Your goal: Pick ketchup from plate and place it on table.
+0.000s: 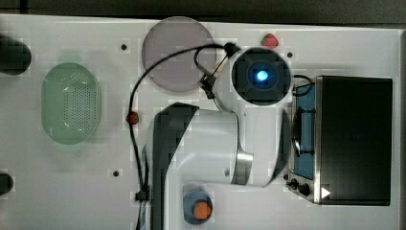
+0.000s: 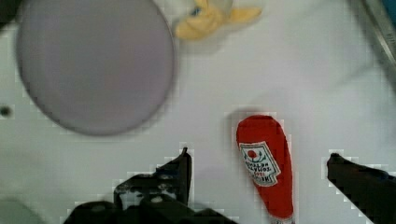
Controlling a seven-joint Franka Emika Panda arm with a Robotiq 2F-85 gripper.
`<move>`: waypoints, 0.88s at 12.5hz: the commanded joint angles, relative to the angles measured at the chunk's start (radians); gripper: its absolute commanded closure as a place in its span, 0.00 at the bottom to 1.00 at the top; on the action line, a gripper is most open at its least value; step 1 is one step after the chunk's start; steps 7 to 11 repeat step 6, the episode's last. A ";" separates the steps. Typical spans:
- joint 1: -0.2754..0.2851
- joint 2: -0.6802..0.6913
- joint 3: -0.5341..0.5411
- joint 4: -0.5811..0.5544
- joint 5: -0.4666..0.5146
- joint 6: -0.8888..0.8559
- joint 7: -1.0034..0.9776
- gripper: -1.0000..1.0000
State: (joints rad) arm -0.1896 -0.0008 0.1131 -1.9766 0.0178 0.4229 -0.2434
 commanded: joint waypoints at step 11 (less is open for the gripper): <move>0.008 -0.043 0.021 0.290 -0.012 -0.409 0.225 0.00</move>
